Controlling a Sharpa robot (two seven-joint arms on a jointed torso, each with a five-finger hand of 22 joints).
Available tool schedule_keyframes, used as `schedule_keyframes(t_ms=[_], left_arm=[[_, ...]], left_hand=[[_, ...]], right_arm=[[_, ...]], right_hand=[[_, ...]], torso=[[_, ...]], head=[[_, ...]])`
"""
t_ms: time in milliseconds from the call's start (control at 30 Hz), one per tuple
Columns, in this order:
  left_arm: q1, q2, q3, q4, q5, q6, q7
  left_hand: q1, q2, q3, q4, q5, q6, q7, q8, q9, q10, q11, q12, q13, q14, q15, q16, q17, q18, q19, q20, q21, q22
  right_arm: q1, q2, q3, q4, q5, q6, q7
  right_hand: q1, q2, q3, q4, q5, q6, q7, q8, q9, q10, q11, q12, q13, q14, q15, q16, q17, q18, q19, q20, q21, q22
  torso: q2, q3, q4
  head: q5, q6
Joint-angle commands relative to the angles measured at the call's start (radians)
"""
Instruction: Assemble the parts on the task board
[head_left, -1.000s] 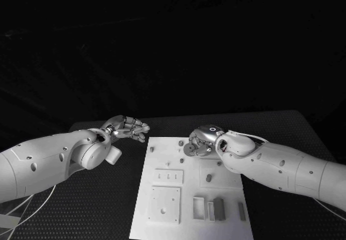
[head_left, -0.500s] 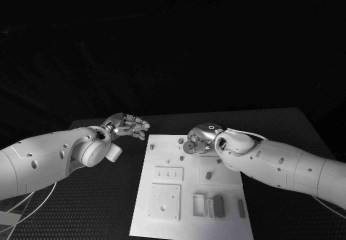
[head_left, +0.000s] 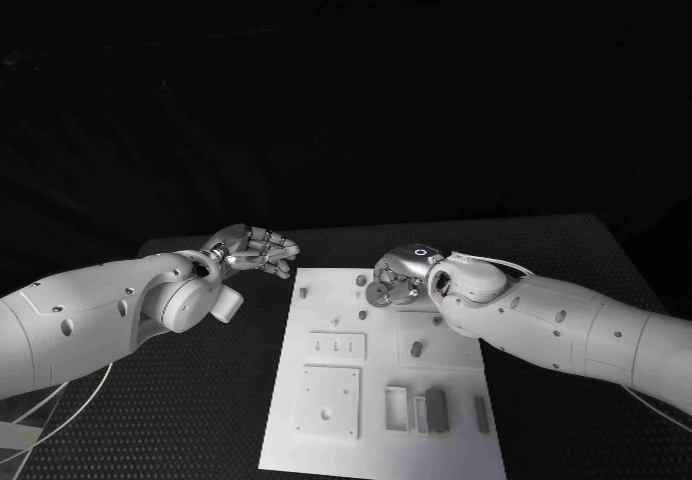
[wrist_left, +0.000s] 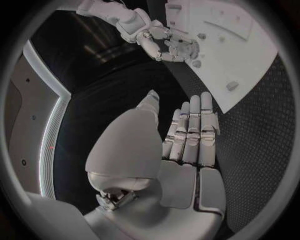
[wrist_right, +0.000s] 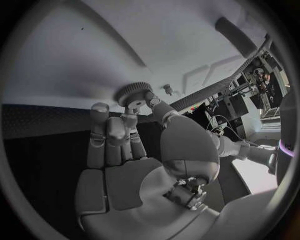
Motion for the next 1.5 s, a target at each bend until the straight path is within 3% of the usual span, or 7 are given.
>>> schedule_keyframes(t_ms=[33,333,500,733,1067,1500], left_arm=[[0.0,0.001,0.0,0.002,0.003,0.011,0.007],[0.0,0.0,0.0,0.003,0.003,0.01,0.007],[0.0,0.0,0.0,0.002,0.003,0.008,0.008],[0.0,-0.003,0.0,0.003,0.003,0.002,0.005],[0.0,-0.005,0.0,0.007,0.003,0.002,0.006],[0.0,-0.006,0.0,0.008,0.003,0.001,0.007]], left_hand=[[0.002,0.009,-0.005,0.001,0.0,-0.006,0.031,-0.004,0.002,0.004,0.006,-0.004,0.001,0.005,0.0,-0.006,0.002,0.021,0.001,-0.003,-0.004,0.001],[0.002,0.009,-0.004,0.0,0.0,-0.005,0.031,-0.004,0.002,0.004,0.006,-0.004,0.002,0.005,0.0,-0.006,0.002,0.021,0.001,-0.003,-0.004,0.001],[0.002,0.01,-0.004,0.0,0.0,-0.005,0.031,-0.004,0.002,0.005,0.006,-0.004,0.002,0.005,0.0,-0.006,0.002,0.021,0.001,-0.003,-0.004,0.001],[0.003,0.01,-0.004,0.0,0.0,-0.005,0.031,-0.003,0.002,0.005,0.006,-0.004,0.002,0.005,0.0,-0.007,0.003,0.021,0.001,-0.003,-0.004,0.001],[0.003,0.01,-0.004,0.0,0.0,-0.004,0.031,-0.003,0.002,0.006,0.006,-0.004,0.002,0.005,0.0,-0.007,0.003,0.021,0.001,-0.003,-0.004,0.001],[0.003,0.01,-0.004,0.0,0.0,-0.004,0.03,-0.003,0.002,0.006,0.006,-0.004,0.002,0.006,0.0,-0.008,0.004,0.021,0.001,-0.003,-0.004,0.001]], right_arm=[[-0.028,-0.004,-0.02,-0.014,-0.008,0.162,-0.009],[-0.028,-0.013,-0.02,-0.009,-0.015,0.106,-0.01],[-0.028,-0.025,-0.02,0.006,-0.007,0.063,-0.005],[-0.022,-0.048,-0.014,0.053,-0.052,-0.015,-0.02],[-0.01,-0.072,0.012,0.106,-0.076,-0.103,-0.07],[0.0,-0.055,0.013,0.147,-0.126,-0.137,-0.083]], right_hand=[[-0.002,0.004,-0.005,-0.001,0.002,0.025,0.024,0.003,-0.003,-0.002,-0.007,0.004,-0.001,0.0,-0.006,0.005,0.001,0.048,-0.005,-0.001,0.005,0.017],[0.03,0.012,0.001,-0.003,0.002,0.046,0.017,0.015,0.003,0.006,-0.014,0.011,0.0,0.016,-0.012,0.012,0.022,0.048,0.0,-0.008,0.011,0.018],[0.019,0.032,-0.003,-0.003,0.002,0.058,0.012,0.021,0.006,0.01,-0.019,0.007,-0.005,0.007,-0.016,0.006,0.003,0.048,-0.001,-0.007,0.011,0.017],[0.033,0.021,-0.004,-0.004,0.002,0.067,0.007,0.026,0.009,0.019,-0.024,0.004,-0.012,0.021,-0.022,0.008,0.019,0.048,0.003,-0.011,0.013,0.016],[0.039,0.019,-0.006,-0.003,0.002,0.077,0.003,0.029,0.011,0.032,-0.028,0.002,-0.018,0.039,-0.027,0.011,0.037,0.048,0.012,-0.015,0.015,0.015],[0.043,0.012,-0.008,-0.004,0.002,0.079,0.0,0.029,0.011,0.04,-0.031,0.0,-0.023,0.051,-0.029,0.012,0.046,0.048,0.02,-0.019,0.016,0.012]], torso=[[0.0,0.0006,0.0004],[-0.001,0.0005,-0.0012],[0.0,0.0002,-0.0004],[0.0,0.0,-0.0014],[0.0,0.0005,-0.002],[0.0,0.0012,-0.0008]], head=[[0.0,-0.001],[0.001,-0.002],[0.001,0.0],[0.001,0.002],[0.001,0.004],[0.001,0.01]])
